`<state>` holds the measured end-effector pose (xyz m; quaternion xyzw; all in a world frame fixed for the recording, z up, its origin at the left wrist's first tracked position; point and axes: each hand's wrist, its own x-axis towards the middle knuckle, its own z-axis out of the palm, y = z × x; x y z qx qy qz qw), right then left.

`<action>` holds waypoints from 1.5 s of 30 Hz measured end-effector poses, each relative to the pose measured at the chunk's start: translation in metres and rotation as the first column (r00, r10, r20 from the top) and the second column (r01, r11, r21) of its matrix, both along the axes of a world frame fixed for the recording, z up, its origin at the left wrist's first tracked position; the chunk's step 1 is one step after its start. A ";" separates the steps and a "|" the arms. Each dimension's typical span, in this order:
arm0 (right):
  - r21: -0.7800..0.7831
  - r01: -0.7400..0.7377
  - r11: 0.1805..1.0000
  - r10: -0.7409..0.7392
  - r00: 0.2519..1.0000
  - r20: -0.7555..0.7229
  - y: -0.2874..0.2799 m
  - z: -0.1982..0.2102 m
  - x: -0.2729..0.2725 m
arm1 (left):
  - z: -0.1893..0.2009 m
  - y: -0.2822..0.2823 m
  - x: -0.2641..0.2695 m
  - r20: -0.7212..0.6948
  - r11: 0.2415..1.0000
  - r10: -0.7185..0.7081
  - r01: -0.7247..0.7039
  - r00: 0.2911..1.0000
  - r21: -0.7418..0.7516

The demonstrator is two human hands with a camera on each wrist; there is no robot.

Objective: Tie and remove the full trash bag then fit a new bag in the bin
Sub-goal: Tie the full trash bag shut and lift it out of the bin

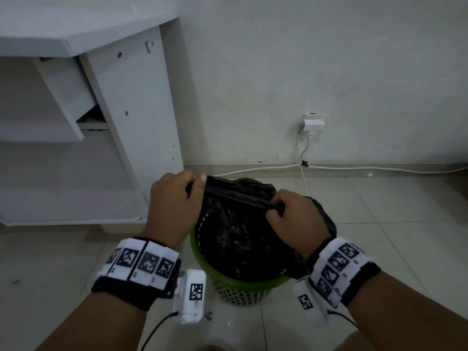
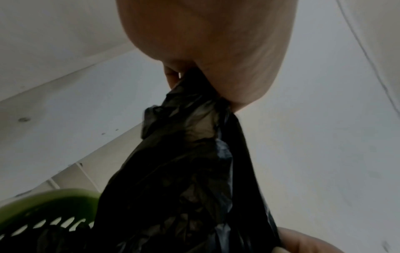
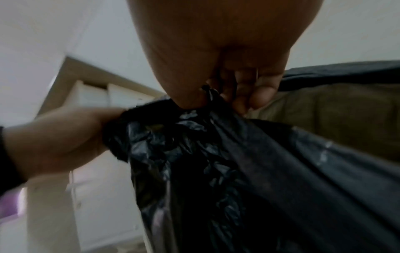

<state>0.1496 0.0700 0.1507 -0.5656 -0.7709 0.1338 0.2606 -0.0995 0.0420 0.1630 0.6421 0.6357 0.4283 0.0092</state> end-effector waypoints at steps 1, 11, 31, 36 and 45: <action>-0.028 0.014 0.999 -0.017 0.996 -0.086 0.001 -0.001 0.002 | -0.002 0.001 -0.001 -0.027 0.999 0.041 -0.041 0.999 -0.023; 0.156 -0.218 0.963 0.254 0.931 -0.261 0.003 0.043 -0.021 | 0.013 -0.014 0.059 0.039 0.948 -0.319 0.318 0.947 0.010; 0.173 -0.195 0.965 0.235 0.937 -0.258 0.006 0.073 0.011 | 0.028 -0.011 0.082 0.209 0.944 -0.291 0.315 0.934 -0.093; 0.171 -0.113 0.979 0.136 0.982 -0.133 0.016 0.052 0.031 | 0.028 -0.005 0.073 0.286 0.985 -0.159 0.171 0.945 -0.015; 0.062 -0.027 0.998 0.038 0.980 -0.195 0.021 0.052 0.054 | 0.019 0.003 0.052 0.071 0.995 -0.012 0.020 0.997 -0.101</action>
